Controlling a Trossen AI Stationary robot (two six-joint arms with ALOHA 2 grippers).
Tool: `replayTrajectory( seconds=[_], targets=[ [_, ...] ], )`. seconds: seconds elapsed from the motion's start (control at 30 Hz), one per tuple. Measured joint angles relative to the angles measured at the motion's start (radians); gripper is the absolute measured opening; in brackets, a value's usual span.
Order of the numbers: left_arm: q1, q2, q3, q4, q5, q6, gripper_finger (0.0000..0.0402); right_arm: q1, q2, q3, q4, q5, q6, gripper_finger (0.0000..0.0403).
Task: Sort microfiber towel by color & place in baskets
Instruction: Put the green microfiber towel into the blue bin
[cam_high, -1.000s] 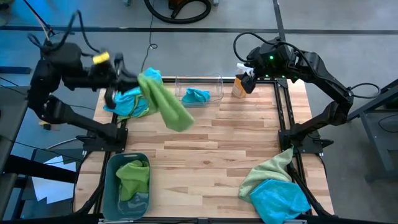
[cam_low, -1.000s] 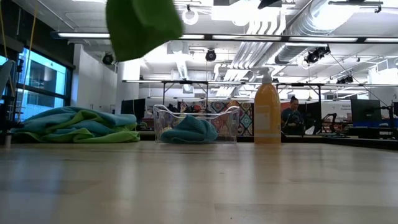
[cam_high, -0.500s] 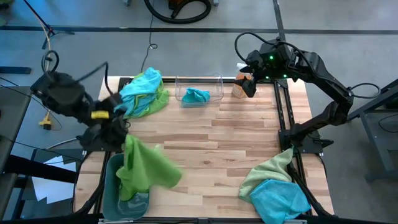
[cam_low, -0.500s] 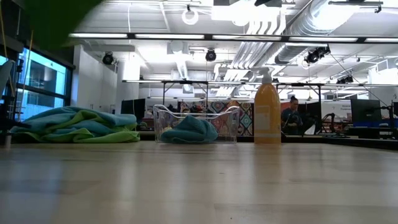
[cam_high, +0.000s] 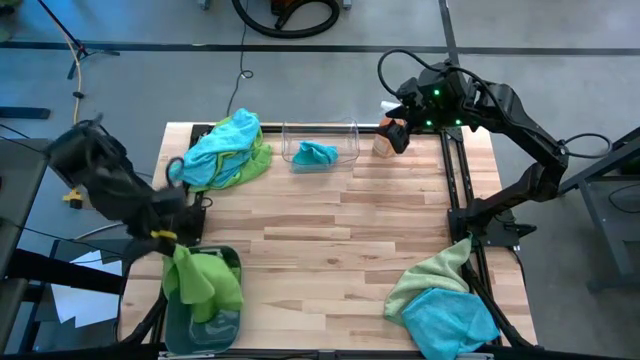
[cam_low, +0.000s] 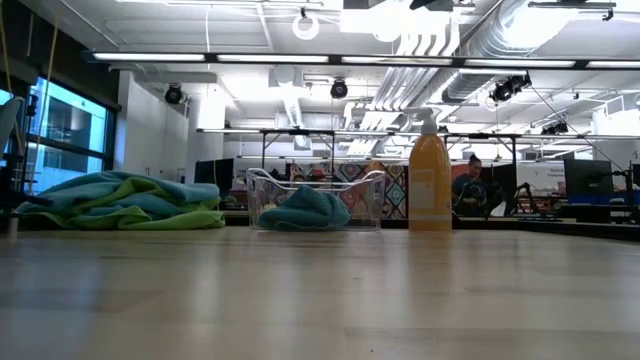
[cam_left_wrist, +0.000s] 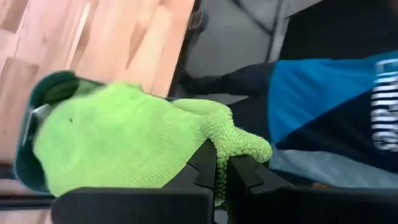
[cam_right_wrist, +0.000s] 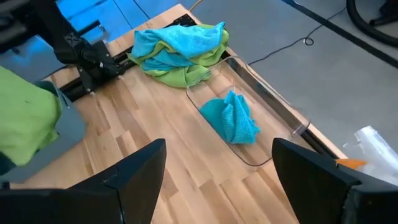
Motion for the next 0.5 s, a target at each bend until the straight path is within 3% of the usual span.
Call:
replayTrajectory(
  seconds=[0.13, 0.23, 0.33, 0.5],
  targets=[
    [-0.043, 0.006, -0.078, 0.009, 0.022, 0.020, 0.0000, 0.031, 0.000, 0.000, 0.004, 0.038, 0.011, 0.0291],
    [-0.082, 0.008, -0.127, 0.007, 0.133, 0.006, 0.0000, 0.058, 0.000, 0.000, 0.005, 0.070, 0.009, 0.0291],
    [-0.121, 0.009, -0.147, 0.005, 0.242, -0.065, 0.0000, 0.077, 0.000, 0.000, 0.009, 0.099, 0.008, 0.0291],
    [-0.201, -0.001, -0.132, 0.006, 0.330, -0.219, 0.0000, 0.089, 0.000, 0.000, 0.025, 0.104, 0.008, 0.0291]
  ],
)
